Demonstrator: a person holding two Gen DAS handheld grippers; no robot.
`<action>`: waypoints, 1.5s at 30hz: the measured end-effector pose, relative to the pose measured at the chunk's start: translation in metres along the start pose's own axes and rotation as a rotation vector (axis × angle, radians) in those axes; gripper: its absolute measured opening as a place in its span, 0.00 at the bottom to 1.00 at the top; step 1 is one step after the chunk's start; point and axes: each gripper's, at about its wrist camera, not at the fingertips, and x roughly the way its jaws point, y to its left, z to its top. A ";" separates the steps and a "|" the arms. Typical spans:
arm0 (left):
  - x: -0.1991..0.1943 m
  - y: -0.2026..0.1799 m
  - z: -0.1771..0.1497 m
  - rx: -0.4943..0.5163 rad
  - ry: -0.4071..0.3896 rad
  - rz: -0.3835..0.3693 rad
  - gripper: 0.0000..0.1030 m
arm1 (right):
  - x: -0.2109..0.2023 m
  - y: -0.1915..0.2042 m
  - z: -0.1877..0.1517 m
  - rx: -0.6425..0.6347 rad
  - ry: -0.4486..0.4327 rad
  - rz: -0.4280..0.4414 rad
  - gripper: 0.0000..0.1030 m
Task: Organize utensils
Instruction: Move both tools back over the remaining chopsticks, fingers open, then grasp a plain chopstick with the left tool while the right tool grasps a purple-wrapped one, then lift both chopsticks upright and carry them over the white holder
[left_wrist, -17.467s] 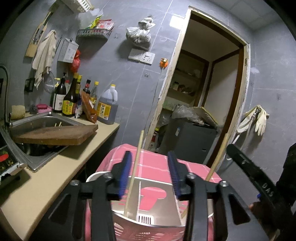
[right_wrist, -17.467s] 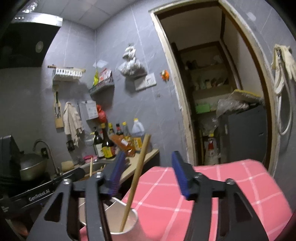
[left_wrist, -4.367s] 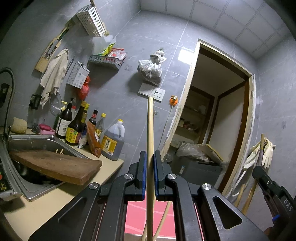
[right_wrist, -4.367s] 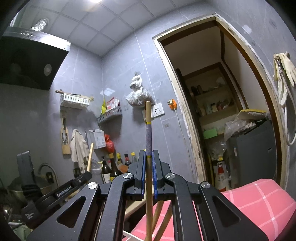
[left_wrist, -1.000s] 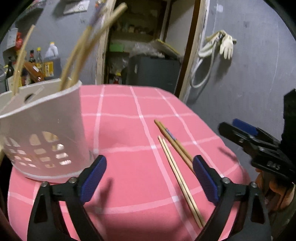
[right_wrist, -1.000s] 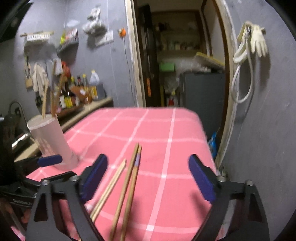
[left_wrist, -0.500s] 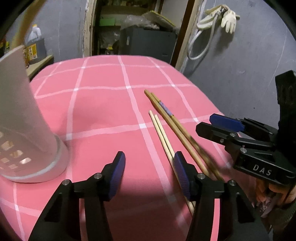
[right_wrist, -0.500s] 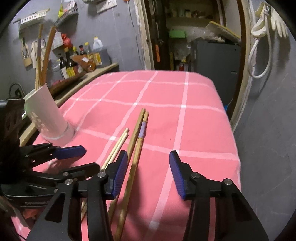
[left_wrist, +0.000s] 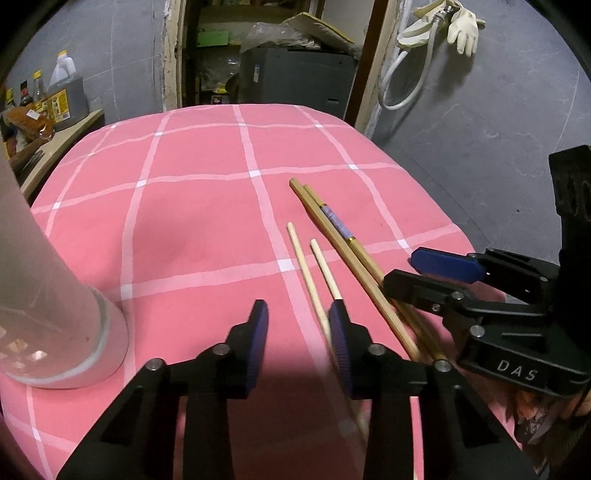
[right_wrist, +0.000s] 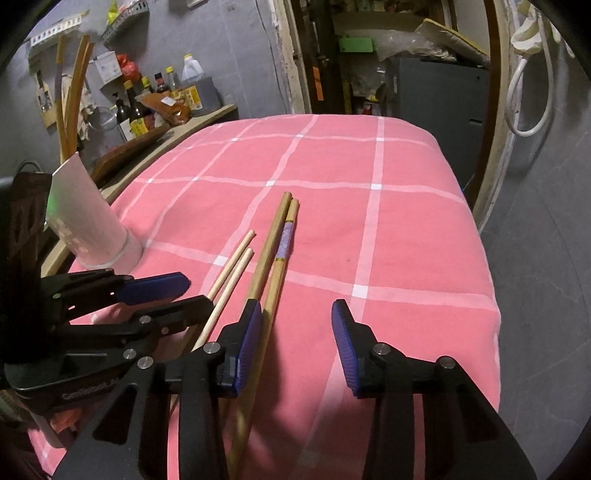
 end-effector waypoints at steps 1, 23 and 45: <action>0.001 0.000 0.002 -0.002 0.002 0.000 0.23 | 0.002 0.001 0.001 -0.003 0.005 0.002 0.33; 0.004 0.012 0.024 -0.085 0.061 -0.064 0.02 | 0.040 -0.015 0.045 0.150 0.107 0.092 0.05; -0.138 0.010 0.005 -0.129 -0.501 -0.087 0.02 | -0.105 0.058 0.020 0.090 -0.585 0.179 0.05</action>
